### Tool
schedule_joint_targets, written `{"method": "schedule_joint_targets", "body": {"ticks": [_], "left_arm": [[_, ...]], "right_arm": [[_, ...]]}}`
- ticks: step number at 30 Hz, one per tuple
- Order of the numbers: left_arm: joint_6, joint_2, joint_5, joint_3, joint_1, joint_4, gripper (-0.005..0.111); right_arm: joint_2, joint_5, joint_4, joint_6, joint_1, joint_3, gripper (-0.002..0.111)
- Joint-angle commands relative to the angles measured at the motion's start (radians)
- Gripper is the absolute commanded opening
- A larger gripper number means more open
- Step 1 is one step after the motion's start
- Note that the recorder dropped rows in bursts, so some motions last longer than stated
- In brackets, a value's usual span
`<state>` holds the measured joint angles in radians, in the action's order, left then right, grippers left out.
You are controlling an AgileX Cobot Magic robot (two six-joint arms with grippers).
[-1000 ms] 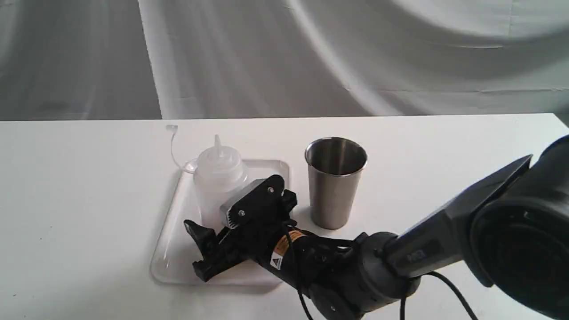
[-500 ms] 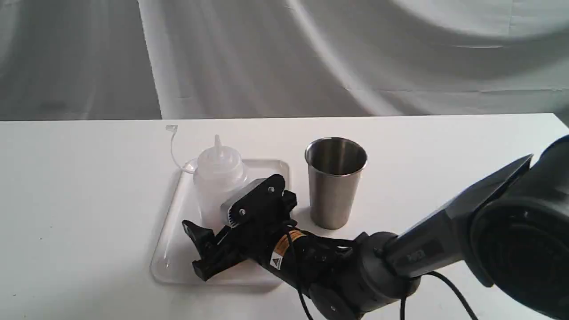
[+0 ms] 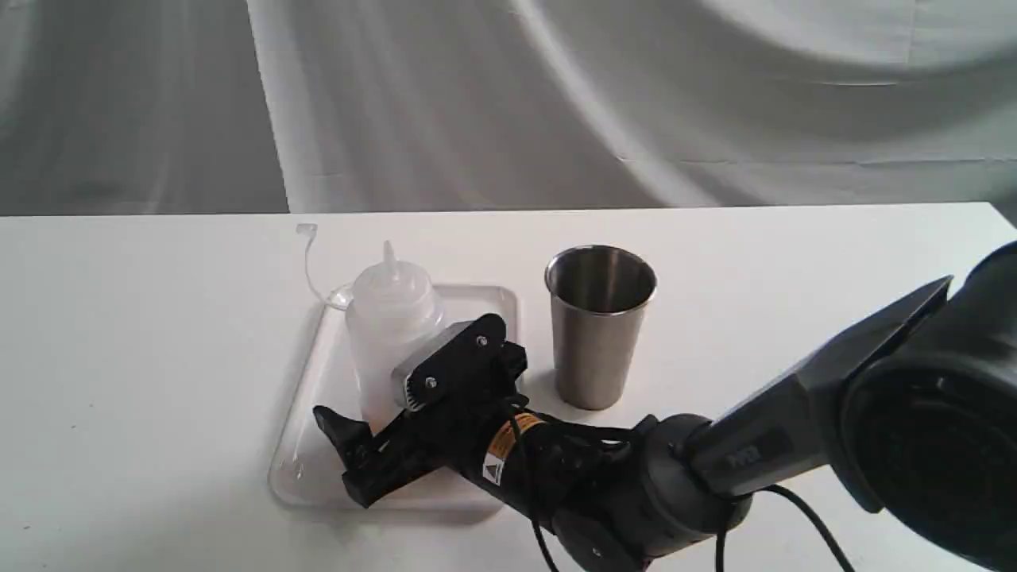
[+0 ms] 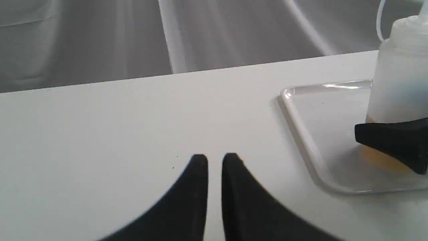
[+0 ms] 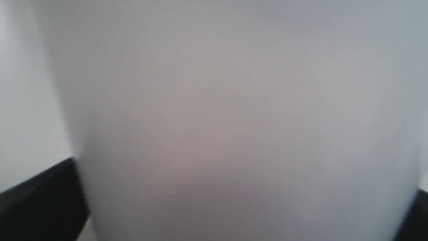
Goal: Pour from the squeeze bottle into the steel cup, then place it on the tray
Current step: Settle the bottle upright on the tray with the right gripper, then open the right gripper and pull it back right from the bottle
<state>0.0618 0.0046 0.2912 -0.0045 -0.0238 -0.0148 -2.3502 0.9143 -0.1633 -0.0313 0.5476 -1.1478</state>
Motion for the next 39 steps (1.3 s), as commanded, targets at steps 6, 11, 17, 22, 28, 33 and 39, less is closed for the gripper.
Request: {"method": "schedule_joint_targets", "body": {"ticks": [6, 11, 17, 22, 28, 33, 39], "left_arm": [[-0.001, -0.005, -0.007, 0.004, -0.005, -0.003, 0.008], [-0.001, -0.005, -0.007, 0.004, -0.005, -0.003, 0.008], [-0.001, -0.005, -0.007, 0.004, -0.005, -0.003, 0.008], [-0.001, -0.005, -0.007, 0.004, -0.005, -0.003, 0.008], [-0.001, -0.005, -0.007, 0.004, -0.005, -0.003, 0.008], [-0.001, -0.005, -0.007, 0.004, -0.005, -0.003, 0.008], [-0.001, -0.005, -0.007, 0.004, -0.005, -0.003, 0.008]], "right_arm": [[0.008, -0.006, -0.010, -0.006, 0.001, -0.005, 0.105], [0.010, -0.006, -0.010, -0.006, 0.001, -0.005, 0.105], [0.033, 0.000, -0.010, -0.006, 0.001, 0.026, 0.105], [0.042, 0.040, -0.012, -0.003, 0.001, 0.056, 0.105], [0.074, 0.063, -0.020, 0.007, 0.001, 0.094, 0.105], [0.111, 0.073, -0.039, 0.013, 0.001, 0.129, 0.105], [0.147, 0.078, -0.044, 0.031, 0.001, 0.185, 0.105]]}}
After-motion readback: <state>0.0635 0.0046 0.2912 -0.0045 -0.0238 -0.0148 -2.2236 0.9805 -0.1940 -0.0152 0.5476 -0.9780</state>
